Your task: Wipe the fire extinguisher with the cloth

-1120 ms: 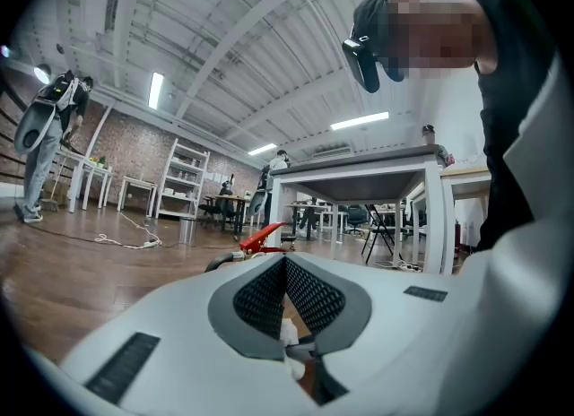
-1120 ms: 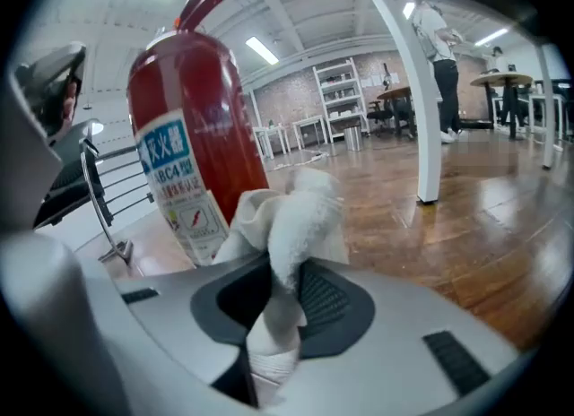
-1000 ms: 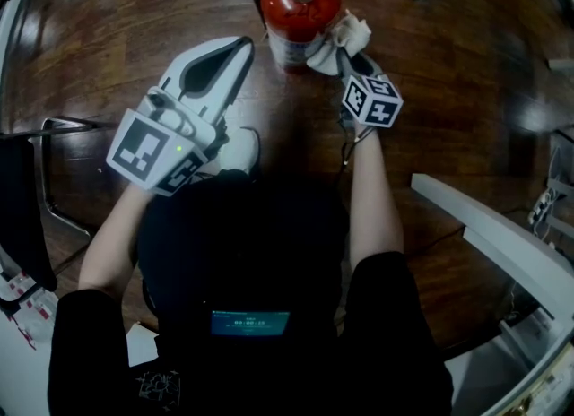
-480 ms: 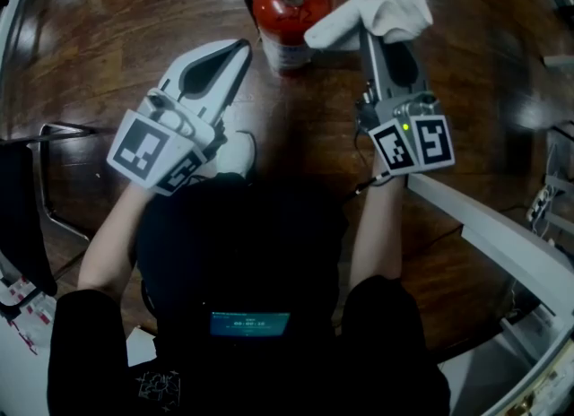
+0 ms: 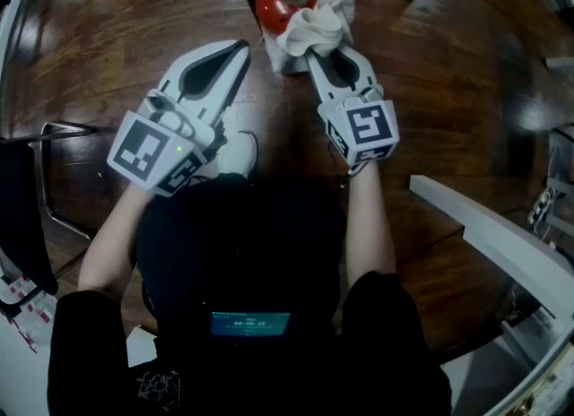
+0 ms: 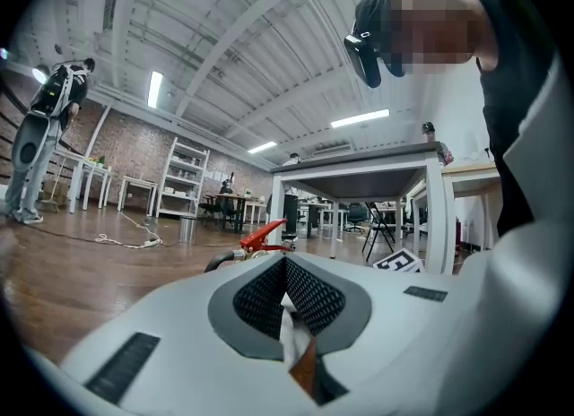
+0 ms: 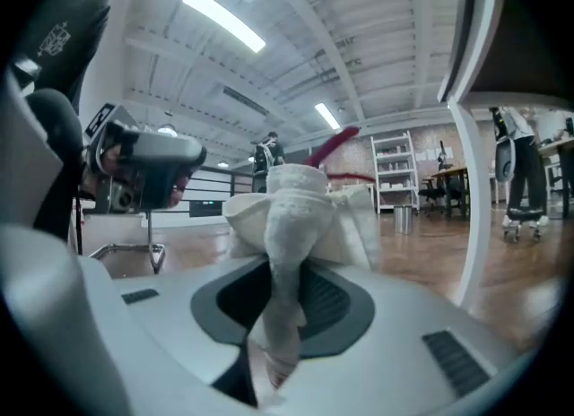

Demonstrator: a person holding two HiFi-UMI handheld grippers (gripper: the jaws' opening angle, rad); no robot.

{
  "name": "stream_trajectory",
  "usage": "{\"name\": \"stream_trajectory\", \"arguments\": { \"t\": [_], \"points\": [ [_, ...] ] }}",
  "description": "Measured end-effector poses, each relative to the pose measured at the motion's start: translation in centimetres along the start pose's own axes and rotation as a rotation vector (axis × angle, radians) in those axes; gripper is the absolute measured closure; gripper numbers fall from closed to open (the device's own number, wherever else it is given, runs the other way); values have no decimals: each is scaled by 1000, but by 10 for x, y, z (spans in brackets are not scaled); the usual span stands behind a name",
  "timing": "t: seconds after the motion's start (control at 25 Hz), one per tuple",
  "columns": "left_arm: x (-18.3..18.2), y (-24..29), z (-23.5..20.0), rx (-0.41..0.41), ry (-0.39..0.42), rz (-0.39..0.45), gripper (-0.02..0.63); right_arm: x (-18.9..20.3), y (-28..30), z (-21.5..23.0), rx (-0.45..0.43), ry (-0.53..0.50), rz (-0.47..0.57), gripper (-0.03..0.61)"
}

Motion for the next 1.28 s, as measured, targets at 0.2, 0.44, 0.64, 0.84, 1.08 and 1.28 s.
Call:
{"name": "stream_trajectory", "arguments": {
  "t": [0.2,0.44,0.64,0.84,1.08,1.28],
  "points": [
    [0,-2,-2,0,-7,3,612,74,25,2,-8,58,-142,483],
    [2,-3,-7,-3,-16,6,612,143,55,6,-36,105,-303,482],
    [4,-3,-9,-9,-20,9,612,165,62,9,-29,143,-349,482],
    [-2,-13,-35,-59,-10,25,611,139,37,6,-46,103,-283,483],
    [-33,-56,-76,-119,42,35,612,48,-81,-8,-20,36,-78,483],
    [-63,-86,-61,-148,28,-1,612,-39,-165,-22,95,21,-7,482]
  ]
}}
Point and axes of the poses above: the fingertips, and each gripper's own axes: y forward along the fingers, z to its right, x out of its underside, the point moved 2 cm from there along -y, backward along the fingers, and after that the axes turned 7 degrees about -z, right-handed, at the moved point
